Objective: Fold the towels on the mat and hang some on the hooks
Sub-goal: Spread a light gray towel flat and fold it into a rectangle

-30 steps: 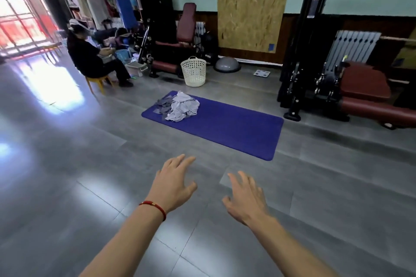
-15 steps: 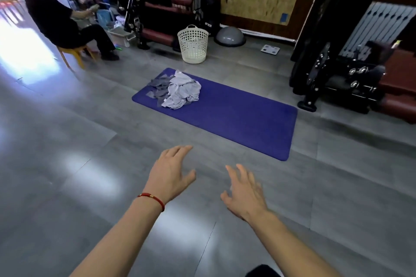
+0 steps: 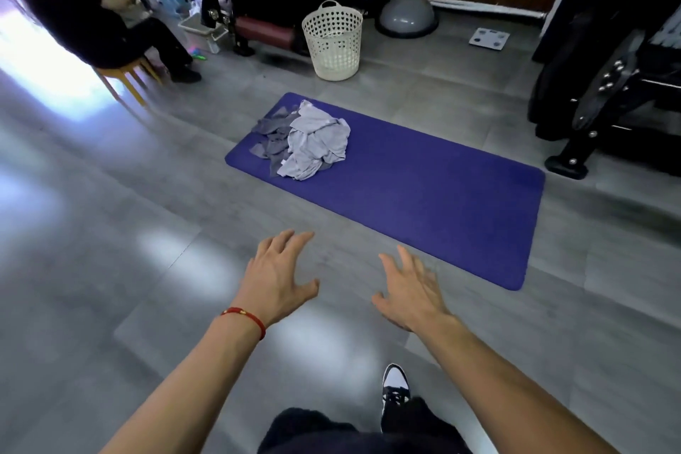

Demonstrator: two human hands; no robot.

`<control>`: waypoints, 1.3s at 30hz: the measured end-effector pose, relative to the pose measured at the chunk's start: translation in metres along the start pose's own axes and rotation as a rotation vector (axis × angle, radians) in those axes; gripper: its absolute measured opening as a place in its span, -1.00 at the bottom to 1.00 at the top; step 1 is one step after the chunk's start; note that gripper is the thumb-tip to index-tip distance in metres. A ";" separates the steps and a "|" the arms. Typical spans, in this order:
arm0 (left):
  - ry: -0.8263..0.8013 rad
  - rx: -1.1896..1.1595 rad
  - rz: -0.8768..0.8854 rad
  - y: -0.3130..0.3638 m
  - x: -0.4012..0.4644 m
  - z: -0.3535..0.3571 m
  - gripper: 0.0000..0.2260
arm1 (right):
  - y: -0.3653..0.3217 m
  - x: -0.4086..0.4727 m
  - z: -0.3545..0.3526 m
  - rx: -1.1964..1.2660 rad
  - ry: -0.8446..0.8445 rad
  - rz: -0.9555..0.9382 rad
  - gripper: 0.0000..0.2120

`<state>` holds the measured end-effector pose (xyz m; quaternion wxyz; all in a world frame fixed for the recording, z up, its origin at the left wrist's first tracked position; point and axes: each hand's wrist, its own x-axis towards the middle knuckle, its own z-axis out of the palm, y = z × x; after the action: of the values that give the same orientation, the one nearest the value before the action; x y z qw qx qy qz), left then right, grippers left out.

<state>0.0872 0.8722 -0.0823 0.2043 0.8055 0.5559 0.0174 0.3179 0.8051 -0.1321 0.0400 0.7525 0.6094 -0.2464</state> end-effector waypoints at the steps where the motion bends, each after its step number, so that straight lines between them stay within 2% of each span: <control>1: 0.006 -0.001 -0.012 -0.003 0.018 -0.006 -0.26 | -0.001 0.020 -0.012 -0.005 0.001 -0.008 -0.33; 9: 0.023 -0.072 -0.074 -0.068 0.156 -0.041 -0.23 | -0.046 0.175 -0.060 0.008 -0.033 -0.009 -0.33; 19: -0.095 -0.125 0.129 -0.179 0.368 -0.110 -0.30 | -0.135 0.341 -0.103 0.053 -0.039 0.129 -0.31; 27: -0.108 -0.246 0.186 -0.249 0.507 -0.140 -0.33 | -0.168 0.481 -0.115 0.195 -0.069 0.239 -0.31; 33: -0.097 -0.147 0.046 -0.304 0.597 -0.157 -0.29 | -0.181 0.616 -0.110 0.265 -0.169 0.198 -0.34; 39: -0.207 -0.126 -0.022 -0.334 0.695 -0.141 -0.29 | -0.175 0.734 -0.108 0.411 -0.239 0.266 -0.45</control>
<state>0.0192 1.6427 -0.2078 0.3111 0.7823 0.5386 -0.0332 0.2885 1.5471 -0.3038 -0.0099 0.7841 0.4332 -0.4443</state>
